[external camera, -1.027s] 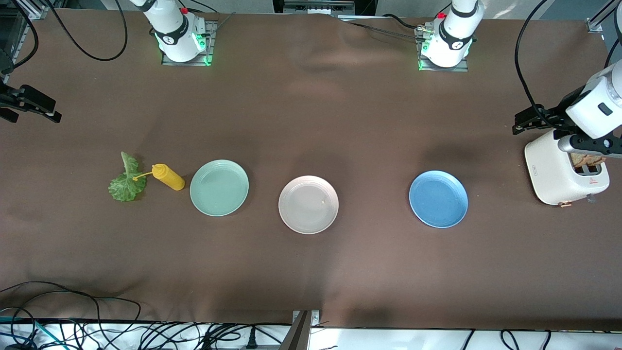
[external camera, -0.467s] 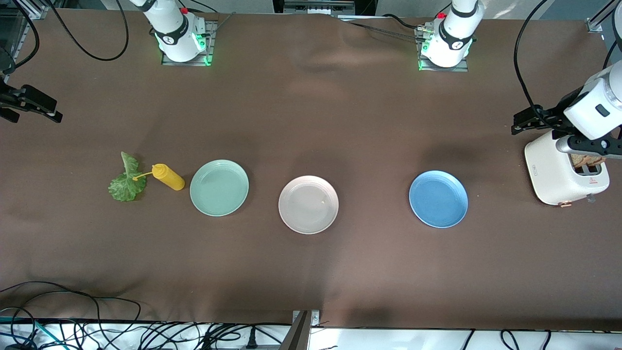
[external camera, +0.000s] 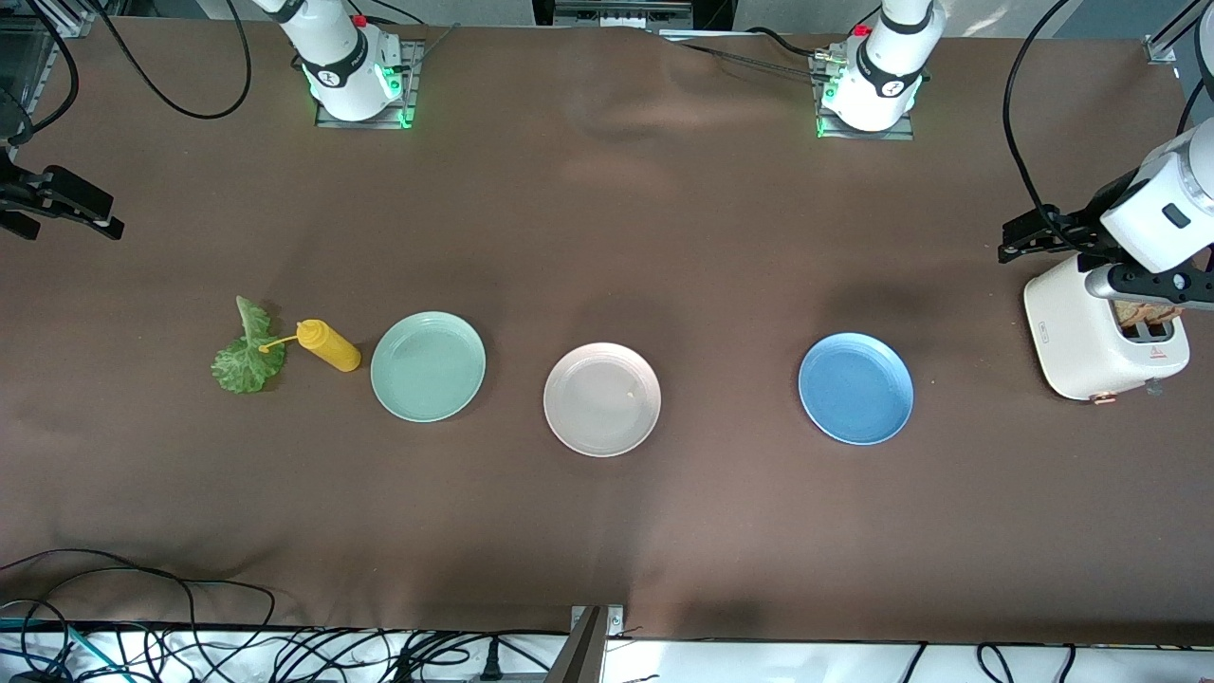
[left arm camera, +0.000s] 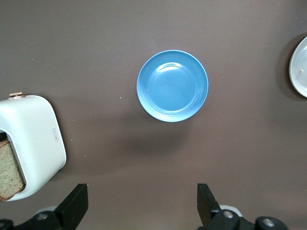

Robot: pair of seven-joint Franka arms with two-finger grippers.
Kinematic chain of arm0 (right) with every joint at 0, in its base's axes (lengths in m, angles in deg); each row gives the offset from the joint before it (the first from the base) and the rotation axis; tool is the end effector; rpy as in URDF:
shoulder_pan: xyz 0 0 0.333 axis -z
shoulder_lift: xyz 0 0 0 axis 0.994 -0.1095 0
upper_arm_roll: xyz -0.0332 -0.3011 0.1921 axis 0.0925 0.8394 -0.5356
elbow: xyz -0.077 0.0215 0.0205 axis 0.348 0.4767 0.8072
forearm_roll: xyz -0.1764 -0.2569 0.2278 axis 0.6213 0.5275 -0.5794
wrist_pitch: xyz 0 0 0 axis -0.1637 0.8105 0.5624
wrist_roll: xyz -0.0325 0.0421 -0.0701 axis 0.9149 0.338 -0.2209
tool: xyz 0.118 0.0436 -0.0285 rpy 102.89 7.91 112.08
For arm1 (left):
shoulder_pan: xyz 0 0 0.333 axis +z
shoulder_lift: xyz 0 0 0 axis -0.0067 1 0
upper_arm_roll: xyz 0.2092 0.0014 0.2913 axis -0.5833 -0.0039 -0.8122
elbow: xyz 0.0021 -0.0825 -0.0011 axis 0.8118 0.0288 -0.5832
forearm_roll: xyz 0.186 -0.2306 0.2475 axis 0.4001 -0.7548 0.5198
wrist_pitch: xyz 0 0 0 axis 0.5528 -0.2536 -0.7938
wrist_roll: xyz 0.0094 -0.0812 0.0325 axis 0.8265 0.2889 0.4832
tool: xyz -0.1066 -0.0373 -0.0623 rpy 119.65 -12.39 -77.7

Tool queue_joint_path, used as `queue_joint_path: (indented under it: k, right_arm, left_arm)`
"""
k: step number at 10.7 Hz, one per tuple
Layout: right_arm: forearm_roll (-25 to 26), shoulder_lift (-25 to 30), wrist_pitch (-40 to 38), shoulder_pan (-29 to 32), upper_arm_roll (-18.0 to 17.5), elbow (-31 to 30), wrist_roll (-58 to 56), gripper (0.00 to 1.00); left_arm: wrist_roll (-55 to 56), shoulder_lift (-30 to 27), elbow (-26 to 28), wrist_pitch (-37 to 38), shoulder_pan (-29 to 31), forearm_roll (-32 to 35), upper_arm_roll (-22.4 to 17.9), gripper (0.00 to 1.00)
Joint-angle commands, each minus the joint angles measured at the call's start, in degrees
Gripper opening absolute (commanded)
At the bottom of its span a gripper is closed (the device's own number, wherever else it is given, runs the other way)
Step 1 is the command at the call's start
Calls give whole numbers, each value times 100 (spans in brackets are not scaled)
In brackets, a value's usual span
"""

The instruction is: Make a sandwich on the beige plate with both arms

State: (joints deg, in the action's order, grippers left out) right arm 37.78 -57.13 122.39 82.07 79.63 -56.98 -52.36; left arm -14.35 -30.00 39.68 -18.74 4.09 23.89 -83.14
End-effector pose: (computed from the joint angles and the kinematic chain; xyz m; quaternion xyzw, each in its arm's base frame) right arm 0.5479 -0.0475 0.6321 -0.9999 -0.0051 -0.0097 0.0053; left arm 0.5711 -0.0109 0.5948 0.9971 -0.0403 -0.0623 0.0181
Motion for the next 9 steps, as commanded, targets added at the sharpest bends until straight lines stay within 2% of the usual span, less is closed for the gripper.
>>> queue_joint_path:
  k: [1,9]
  right_arm:
    - [47,4,-58,-11,-21,28,-29,100]
    - [47,4,-58,-11,-21,37,-82,100]
  left_arm:
    - [-72,-94,123,-40,220,-109,10,100]
    - [-72,-85,238,-23,274,-109,10,100]
